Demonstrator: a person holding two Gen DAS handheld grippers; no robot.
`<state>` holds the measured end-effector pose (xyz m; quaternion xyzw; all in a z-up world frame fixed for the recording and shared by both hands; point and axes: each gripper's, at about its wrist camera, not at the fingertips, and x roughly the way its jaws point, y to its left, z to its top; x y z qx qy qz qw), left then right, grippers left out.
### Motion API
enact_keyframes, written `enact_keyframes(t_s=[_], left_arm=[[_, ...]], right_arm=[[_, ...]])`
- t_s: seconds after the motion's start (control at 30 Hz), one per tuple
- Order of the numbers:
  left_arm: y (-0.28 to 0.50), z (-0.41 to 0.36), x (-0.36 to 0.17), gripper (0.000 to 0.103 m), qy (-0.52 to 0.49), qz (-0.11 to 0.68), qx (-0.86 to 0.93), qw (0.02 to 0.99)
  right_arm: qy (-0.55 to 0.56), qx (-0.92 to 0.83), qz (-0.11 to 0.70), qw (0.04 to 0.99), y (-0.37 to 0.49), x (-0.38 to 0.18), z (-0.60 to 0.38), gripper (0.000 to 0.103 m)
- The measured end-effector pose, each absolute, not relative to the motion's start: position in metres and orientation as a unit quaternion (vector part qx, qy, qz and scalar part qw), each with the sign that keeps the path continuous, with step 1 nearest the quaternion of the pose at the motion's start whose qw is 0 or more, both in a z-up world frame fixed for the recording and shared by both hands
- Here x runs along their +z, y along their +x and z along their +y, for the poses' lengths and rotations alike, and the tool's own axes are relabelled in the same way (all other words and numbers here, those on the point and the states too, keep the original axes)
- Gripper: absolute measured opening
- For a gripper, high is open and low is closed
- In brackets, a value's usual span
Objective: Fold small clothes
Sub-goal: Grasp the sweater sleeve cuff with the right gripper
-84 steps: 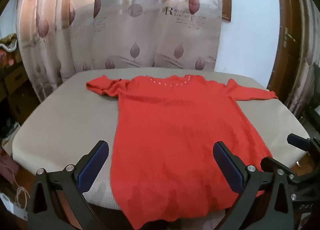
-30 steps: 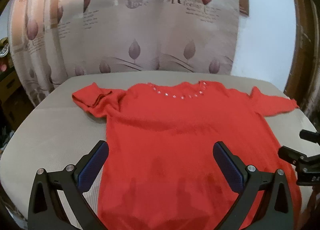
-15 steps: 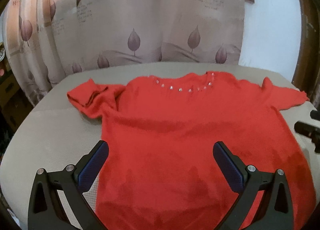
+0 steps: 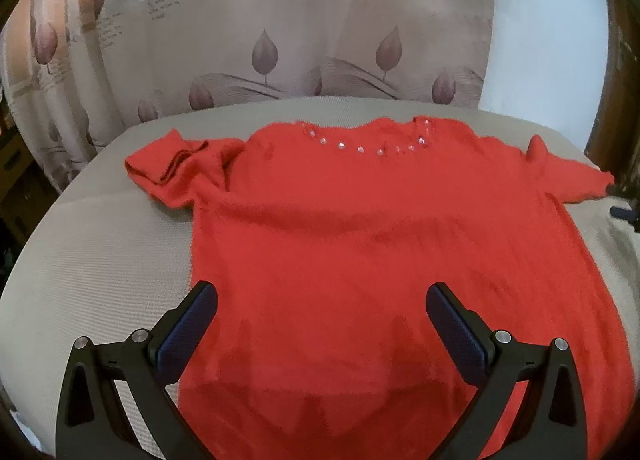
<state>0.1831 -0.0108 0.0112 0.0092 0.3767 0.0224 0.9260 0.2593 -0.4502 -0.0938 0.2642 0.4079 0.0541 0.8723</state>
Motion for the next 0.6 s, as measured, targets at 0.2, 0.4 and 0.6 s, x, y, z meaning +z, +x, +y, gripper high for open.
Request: enact_keyframes(t_s=[0.2,0.4,0.6], left_arm=[[0.193,-0.004,0.004,0.103,-0.013,0.402,0.018,0.915],[0.195,0.003,0.001,0.103,-0.036,0.412,0.024,0.910],[0.200,0.004,-0.003,0.103,-0.037,0.430,0.026,0.902]], right_arm=[[0.429,0.011,0.353,0.831,0.267,-0.110,-0.577,0.056],[0.515,-0.013,0.320,0.795,0.281,-0.128,-0.636,0.056],[0.504,-0.022,0.325,0.800,0.311,-0.132,-0.646,0.055]])
